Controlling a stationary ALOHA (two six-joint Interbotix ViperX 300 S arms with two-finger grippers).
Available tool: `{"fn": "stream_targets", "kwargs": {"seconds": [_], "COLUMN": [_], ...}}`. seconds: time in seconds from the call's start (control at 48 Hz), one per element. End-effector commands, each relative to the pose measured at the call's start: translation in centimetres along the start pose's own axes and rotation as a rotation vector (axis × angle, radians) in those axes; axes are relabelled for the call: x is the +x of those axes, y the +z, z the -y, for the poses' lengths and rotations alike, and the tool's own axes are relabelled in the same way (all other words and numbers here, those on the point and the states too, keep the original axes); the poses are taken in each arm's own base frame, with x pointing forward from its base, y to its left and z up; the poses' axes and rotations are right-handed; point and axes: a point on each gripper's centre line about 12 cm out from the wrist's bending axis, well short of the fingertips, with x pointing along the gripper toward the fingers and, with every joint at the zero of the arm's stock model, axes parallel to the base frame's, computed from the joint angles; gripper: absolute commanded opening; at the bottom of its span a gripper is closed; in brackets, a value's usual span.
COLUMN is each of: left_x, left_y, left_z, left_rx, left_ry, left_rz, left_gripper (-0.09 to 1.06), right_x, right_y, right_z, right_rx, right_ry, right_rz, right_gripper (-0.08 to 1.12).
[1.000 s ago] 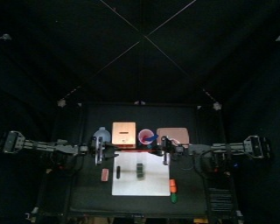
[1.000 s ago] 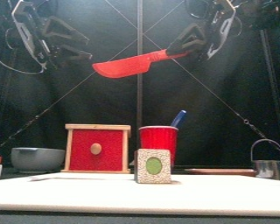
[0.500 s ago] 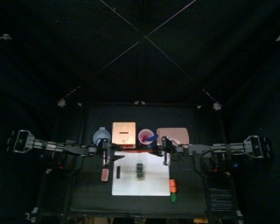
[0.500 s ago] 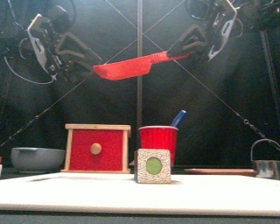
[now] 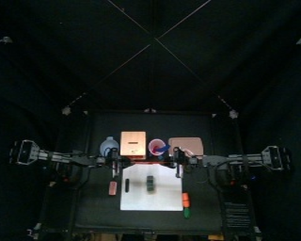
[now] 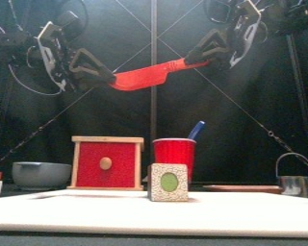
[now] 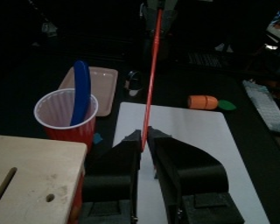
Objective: Cut the sushi into 4 pieces with the knife
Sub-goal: Grasp knife edge with left hand
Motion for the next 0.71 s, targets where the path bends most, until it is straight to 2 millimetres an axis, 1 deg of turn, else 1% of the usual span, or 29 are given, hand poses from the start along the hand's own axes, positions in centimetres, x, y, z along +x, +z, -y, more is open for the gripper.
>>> {"fn": "stream_targets", "kwargs": {"seconds": [0.021,0.188,0.375,0.458,0.604,0.708], "left_x": [0.6,1.4,2.1,2.1,2.1,2.1], "left_y": [1.2,0.9,0.7,0.7,0.6,0.7], "left_z": [0.1,0.1,0.0,0.0,0.1,0.1], "left_rx": [0.005,0.016,0.032,0.041,0.053,0.056], "left_ry": [-0.002,-0.004,-0.005,-0.007,-0.013,-0.014], "left_rz": [0.037,0.02,0.008,0.009,0.008,0.015], "left_gripper": [0.56,0.56,0.52,0.46,0.29,0.21], "right_x": [-0.2,-0.2,-0.2,-0.1,0.2,0.7], "right_y": [0.8,0.8,0.6,0.5,-0.1,-0.6], "right_z": [-0.1,-0.1,0.0,0.0,0.0,0.0], "right_rx": [0.0,0.0,0.008,0.011,0.02,0.04], "right_ry": [0.003,0.005,0.003,0.002,0.002,0.0], "right_rz": [0.03,0.036,0.032,0.026,0.007,-0.014], "right_gripper": [0.13,0.13,0.13,0.13,0.13,0.13]}}
